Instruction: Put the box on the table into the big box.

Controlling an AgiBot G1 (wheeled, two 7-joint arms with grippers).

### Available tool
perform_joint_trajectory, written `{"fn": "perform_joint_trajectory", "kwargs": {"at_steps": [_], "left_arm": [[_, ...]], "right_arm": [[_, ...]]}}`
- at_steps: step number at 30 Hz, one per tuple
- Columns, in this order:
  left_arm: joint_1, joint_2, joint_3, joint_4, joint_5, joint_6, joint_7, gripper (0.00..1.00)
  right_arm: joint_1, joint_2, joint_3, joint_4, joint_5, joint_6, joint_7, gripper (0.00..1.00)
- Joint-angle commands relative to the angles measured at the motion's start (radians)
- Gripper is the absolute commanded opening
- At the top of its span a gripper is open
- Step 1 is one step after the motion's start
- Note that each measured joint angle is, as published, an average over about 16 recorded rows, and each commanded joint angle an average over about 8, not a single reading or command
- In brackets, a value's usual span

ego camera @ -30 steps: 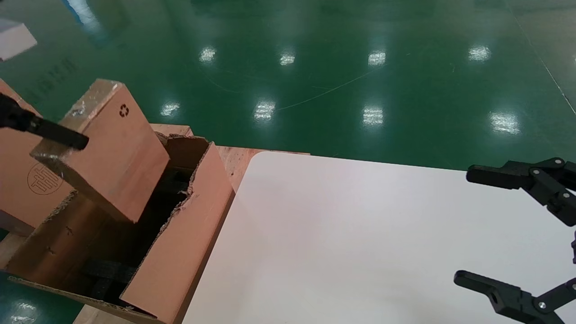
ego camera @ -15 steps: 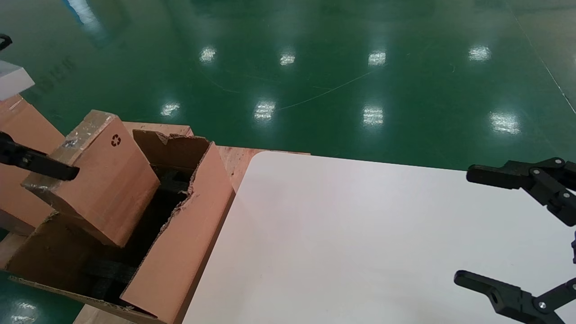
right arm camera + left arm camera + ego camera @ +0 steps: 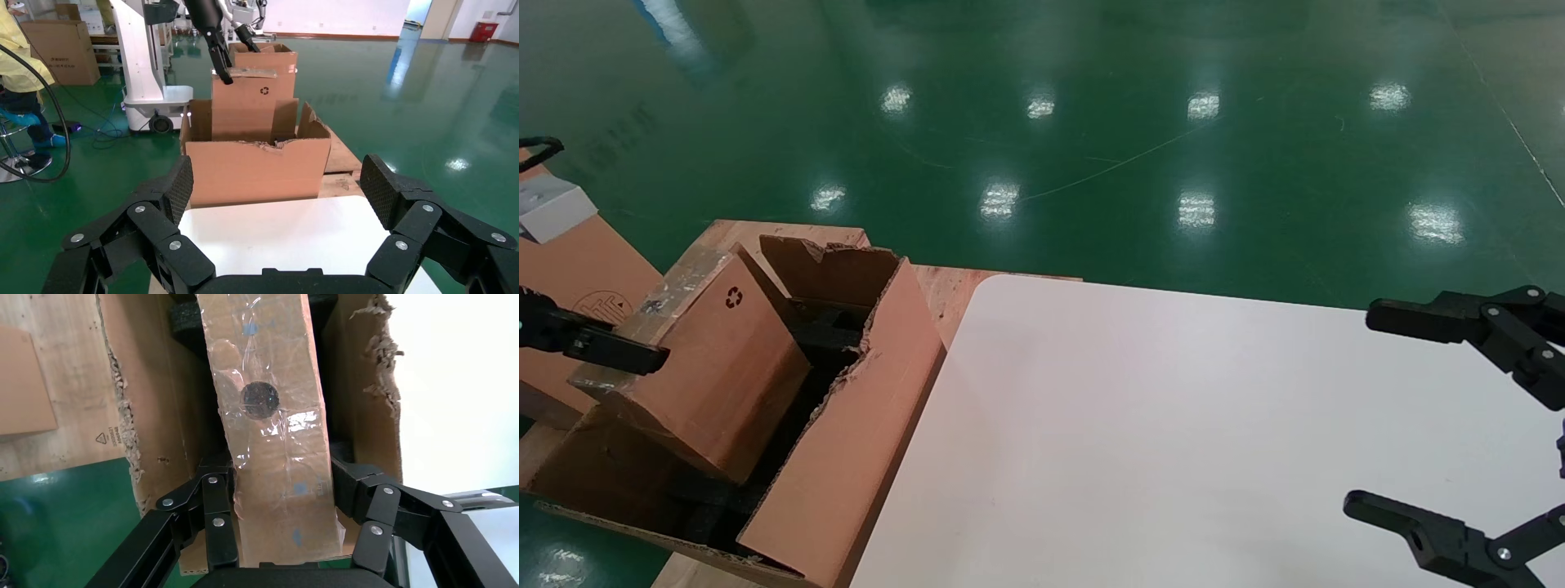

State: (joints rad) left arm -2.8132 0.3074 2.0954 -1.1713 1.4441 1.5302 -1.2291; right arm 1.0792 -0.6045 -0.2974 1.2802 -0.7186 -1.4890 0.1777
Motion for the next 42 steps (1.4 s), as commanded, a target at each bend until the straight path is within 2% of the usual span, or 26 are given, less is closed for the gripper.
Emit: {"fn": "perform_joint_trajectory", "kwargs": {"at_steps": [1, 42], "left_arm": [[0.005, -0.011, -0.001, -0.011, 0.005, -0.006, -0.002, 0.00], [0.083, -0.071, 0.038, -0.063, 0.154, -0.139, -0.003, 0.00]], "right_arm": [[0.000, 0.000, 0.000, 0.000, 0.000, 0.000, 0.000, 1.00], [0.000, 0.001, -0.002, 0.000, 0.002, 0.001, -0.001, 1.00]]}}
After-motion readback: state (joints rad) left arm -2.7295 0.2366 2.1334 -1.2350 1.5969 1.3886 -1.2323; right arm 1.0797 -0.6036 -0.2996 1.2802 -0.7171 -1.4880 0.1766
